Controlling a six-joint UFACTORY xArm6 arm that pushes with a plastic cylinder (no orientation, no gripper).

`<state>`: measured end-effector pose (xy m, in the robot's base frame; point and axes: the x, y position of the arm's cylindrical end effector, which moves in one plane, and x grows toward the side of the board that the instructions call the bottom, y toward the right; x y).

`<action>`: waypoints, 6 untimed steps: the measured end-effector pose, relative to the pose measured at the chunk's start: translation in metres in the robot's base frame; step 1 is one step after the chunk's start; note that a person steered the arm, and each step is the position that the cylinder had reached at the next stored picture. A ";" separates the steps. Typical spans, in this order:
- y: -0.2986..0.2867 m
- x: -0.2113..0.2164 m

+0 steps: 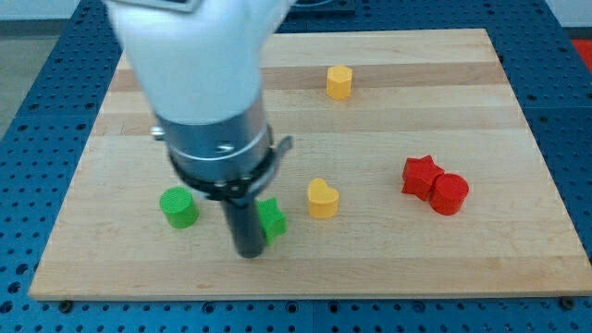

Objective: Slide the yellow heart to the center

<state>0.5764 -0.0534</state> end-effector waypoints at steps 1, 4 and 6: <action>0.039 0.000; 0.080 -0.013; 0.055 -0.161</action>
